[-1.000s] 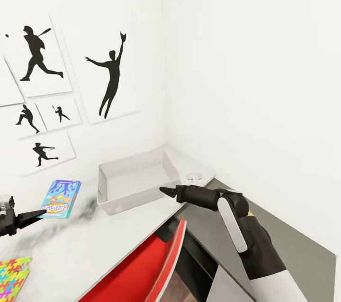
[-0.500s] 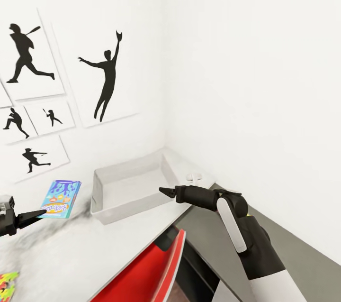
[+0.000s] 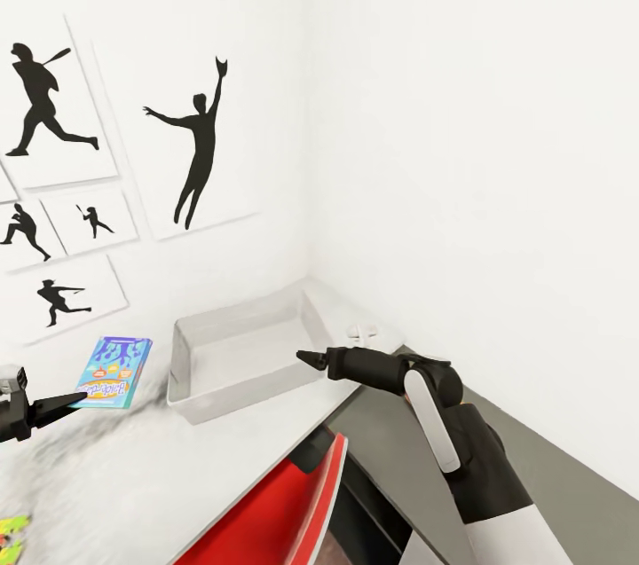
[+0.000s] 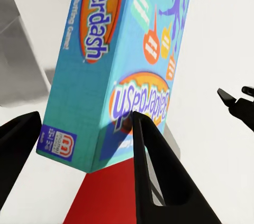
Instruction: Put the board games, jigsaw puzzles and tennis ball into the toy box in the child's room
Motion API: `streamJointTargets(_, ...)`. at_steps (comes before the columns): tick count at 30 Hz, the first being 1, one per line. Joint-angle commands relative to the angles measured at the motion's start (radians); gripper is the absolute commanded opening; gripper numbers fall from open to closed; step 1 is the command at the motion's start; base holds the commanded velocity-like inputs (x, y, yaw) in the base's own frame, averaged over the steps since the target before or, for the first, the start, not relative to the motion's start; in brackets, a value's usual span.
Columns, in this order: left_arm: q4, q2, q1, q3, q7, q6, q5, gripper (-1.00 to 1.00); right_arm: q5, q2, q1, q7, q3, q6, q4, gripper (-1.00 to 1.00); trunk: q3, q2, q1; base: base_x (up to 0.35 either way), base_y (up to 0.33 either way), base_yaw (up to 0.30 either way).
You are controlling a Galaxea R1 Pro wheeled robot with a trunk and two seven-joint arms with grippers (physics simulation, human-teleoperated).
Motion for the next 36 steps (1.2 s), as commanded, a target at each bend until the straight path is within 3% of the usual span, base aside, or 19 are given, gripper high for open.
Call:
streamJointTargets(1,0.000,0.000,-0.001,0.000,-0.004,0.011,-0.001,-1.00,0.001,0.001,-0.001,-0.002,-0.001,0.005,0.000,1.00,-0.002,-0.002,0.001,0.003,0.000,0.000)
streamJointTargets(20,-0.010,-0.008,-0.007,0.001,-0.004,0.030,-0.002,-1.00,0.000,-0.009,-0.001,-0.012,-0.001,0.003,0.000,1.00,-0.002,-0.002,0.001,0.000,0.000,0.079)
streamJointTargets(22,-0.038,-0.010,-0.009,0.000,-0.004,0.058,-0.002,-1.00,0.000,-0.011,-0.001,-0.012,-0.001,0.003,0.000,1.00,-0.002,-0.002,0.001,0.000,0.000,0.005)
streamJointTargets(25,-0.159,-0.021,-0.013,-0.003,-0.004,0.128,-0.002,-1.00,-0.001,-0.012,-0.001,-0.009,-0.002,0.003,0.000,1.00,-0.002,-0.002,0.001,0.000,0.000,0.002)
streamJointTargets(27,-0.278,-0.055,-0.036,-0.006,-0.004,0.156,-0.005,-1.00,-0.003,-0.012,-0.001,-0.007,-0.004,0.003,0.000,1.00,-0.002,-0.002,0.001,0.000,0.000,0.000)
streamJointTargets(29,-0.322,-0.104,-0.107,-0.011,-0.004,0.160,-0.017,-1.00,-0.006,-0.013,-0.001,-0.003,-0.007,0.003,0.000,1.00,-0.002,-0.002,0.001,0.000,0.000,0.000)
streamJointTargets(31,-0.309,-0.153,-0.169,-0.029,-0.004,0.160,-0.045,-1.00,-0.009,-0.016,-0.001,-0.001,-0.013,0.004,-0.001,1.00,-0.002,-0.002,0.001,0.000,0.000,0.000)
streamJointTargets(33,-0.254,-0.220,-0.255,-0.064,0.029,0.160,-0.114,-1.00,-0.014,-0.027,-0.001,0.001,-0.030,0.005,-0.001,1.00,-0.002,-0.002,0.001,0.000,0.000,0.000)
streamJointTargets(34,-0.237,-0.235,-0.276,-0.070,0.041,0.160,-0.134,-1.00,-0.014,-0.031,-0.001,0.001,-0.034,0.006,-0.002,1.00,-0.002,-0.002,0.001,0.000,0.000,0.000)
streamJointTargets(36,-0.163,-0.289,-0.351,-0.085,0.087,0.160,-0.198,-1.00,-0.016,-0.044,-0.001,0.003,-0.047,0.007,-0.001,1.00,-0.002,-0.002,0.001,0.000,0.000,0.000)
